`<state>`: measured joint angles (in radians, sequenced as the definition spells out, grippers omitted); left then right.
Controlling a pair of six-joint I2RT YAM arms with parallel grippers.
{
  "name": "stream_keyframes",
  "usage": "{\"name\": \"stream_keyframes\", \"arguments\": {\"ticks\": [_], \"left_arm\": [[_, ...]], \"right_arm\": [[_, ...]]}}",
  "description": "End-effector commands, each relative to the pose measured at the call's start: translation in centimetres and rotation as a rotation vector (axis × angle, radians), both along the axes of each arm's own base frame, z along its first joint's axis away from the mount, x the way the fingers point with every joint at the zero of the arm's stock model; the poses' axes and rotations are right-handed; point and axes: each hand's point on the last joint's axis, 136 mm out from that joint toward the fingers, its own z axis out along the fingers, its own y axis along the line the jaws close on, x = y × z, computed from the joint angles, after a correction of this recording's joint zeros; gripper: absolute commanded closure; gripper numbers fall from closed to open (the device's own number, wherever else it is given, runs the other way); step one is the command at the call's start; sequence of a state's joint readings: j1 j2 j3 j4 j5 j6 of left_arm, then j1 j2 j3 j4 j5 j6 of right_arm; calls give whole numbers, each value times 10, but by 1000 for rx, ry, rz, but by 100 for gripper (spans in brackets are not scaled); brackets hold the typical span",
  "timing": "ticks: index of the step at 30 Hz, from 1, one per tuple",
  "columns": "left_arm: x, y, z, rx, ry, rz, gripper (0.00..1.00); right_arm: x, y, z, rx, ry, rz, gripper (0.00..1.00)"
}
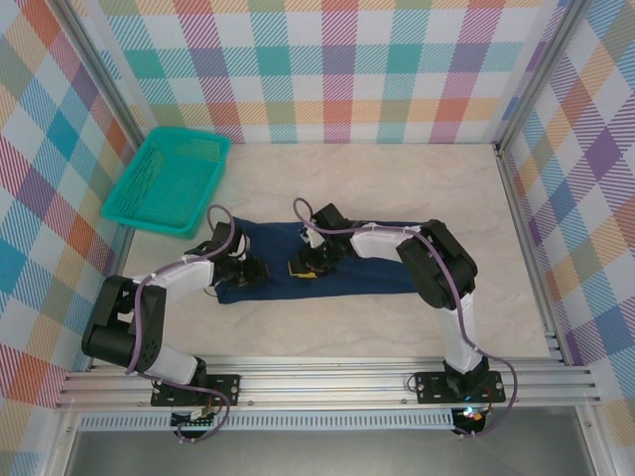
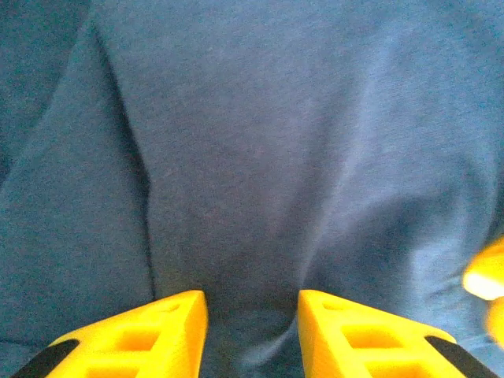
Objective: Fold the inside-out t-shirt
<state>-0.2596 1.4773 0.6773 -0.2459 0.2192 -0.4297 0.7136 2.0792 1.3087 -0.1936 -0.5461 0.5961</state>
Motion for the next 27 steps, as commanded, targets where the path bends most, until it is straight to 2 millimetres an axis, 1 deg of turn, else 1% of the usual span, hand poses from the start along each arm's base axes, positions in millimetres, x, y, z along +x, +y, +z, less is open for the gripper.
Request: {"name": "stream_keyframes", "arguments": {"ticks": [1, 3, 5, 8, 9, 11, 12, 13, 14, 16, 18, 20, 21, 22, 24, 27], "left_arm": [[-14, 25, -21, 112, 47, 37, 64], [-17, 30, -25, 136, 53, 45, 64], [-16, 32, -22, 148, 40, 47, 64], [-7, 33, -10, 157, -11, 47, 64], [-11, 35, -6, 169, -3, 44, 64], [-5, 34, 11, 159, -57, 45, 61], [-2, 32, 23, 139, -97, 47, 59], [1, 29, 33, 113, -129, 49, 57], [3, 26, 45, 85, -169, 51, 55], [6, 24, 62, 61, -224, 59, 53], [9, 26, 73, 66, -260, 63, 51], [13, 21, 79, 46, -277, 50, 50], [14, 15, 80, 20, -270, 34, 50], [21, 8, 86, -17, -293, 21, 49], [25, -10, 88, -94, -290, -22, 49], [27, -33, 83, -149, -283, -89, 48]], "right_arm": [[-7, -28, -14, -130, 41, -30, 66], [-11, -38, -20, -157, 61, -35, 67], [-13, -42, -18, -160, 56, -29, 67], [-12, -37, 0, -114, 9, 5, 66], [-11, -37, 9, -104, -14, 18, 66], [-6, -39, 27, -84, -69, 36, 64], [-4, -42, 38, -71, -97, 39, 63], [-3, -47, 44, -65, -114, 38, 62], [1, -56, 51, -65, -132, 27, 61], [8, -81, 59, -100, -161, -13, 58], [23, -119, 61, -164, -187, -96, 56], [45, -160, 64, -208, -197, -215, 54], [58, -183, 67, -224, -208, -284, 52], [68, -202, 67, -250, -216, -343, 51], [90, -242, 67, -313, -243, -448, 49], [113, -284, 60, -400, -245, -535, 49]]}}
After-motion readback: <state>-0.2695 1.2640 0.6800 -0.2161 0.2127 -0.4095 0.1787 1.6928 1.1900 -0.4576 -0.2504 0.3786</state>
